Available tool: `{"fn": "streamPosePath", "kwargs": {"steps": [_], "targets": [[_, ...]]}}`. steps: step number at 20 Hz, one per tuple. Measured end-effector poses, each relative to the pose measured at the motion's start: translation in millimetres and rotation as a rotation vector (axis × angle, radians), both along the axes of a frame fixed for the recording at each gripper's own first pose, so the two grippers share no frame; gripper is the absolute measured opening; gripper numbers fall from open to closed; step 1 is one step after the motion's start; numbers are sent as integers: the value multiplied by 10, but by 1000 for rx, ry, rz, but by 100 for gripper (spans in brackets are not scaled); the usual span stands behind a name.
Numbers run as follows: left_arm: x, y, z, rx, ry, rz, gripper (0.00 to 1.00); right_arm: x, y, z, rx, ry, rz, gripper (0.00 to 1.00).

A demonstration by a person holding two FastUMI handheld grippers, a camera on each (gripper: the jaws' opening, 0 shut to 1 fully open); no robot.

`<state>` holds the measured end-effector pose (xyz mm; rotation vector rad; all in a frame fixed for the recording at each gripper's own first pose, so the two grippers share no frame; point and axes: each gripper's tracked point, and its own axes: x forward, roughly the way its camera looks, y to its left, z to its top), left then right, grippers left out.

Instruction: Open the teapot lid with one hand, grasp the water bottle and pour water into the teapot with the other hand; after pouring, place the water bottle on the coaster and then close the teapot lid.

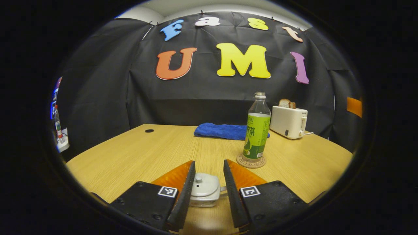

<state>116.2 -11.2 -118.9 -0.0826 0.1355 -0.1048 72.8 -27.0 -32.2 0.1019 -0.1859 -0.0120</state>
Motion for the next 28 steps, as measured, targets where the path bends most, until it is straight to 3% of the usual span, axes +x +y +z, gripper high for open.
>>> {"fn": "streamPosePath", "kwargs": {"steps": [2, 3, 4, 14, 22, 25, 28], "targets": [[-82, 45, 183, 31, -51, 8, 76, 14, 49, -51, -11, 17, 3, 85], [-108, 96, 278, 50, -77, 22, 94, 5, 78, -70, -18, 25, 7, 85], [-145, 135, 385, 62, -100, 37, 99, -11, 103, -77, -25, 28, 9, 85], [-748, 187, 1320, 19, -234, 52, 99, -317, 277, 26, -67, 55, 9, 85], [-1138, 397, 1637, 14, -258, 99, 99, -526, 274, 84, -37, 94, 9, 82], [-1200, 407, 1664, -8, -259, 90, 99, -612, 211, 158, -53, 75, -12, 86], [-1232, 379, 1654, -8, -248, 74, 99, -676, 157, 218, -69, 59, -36, 82]]}}
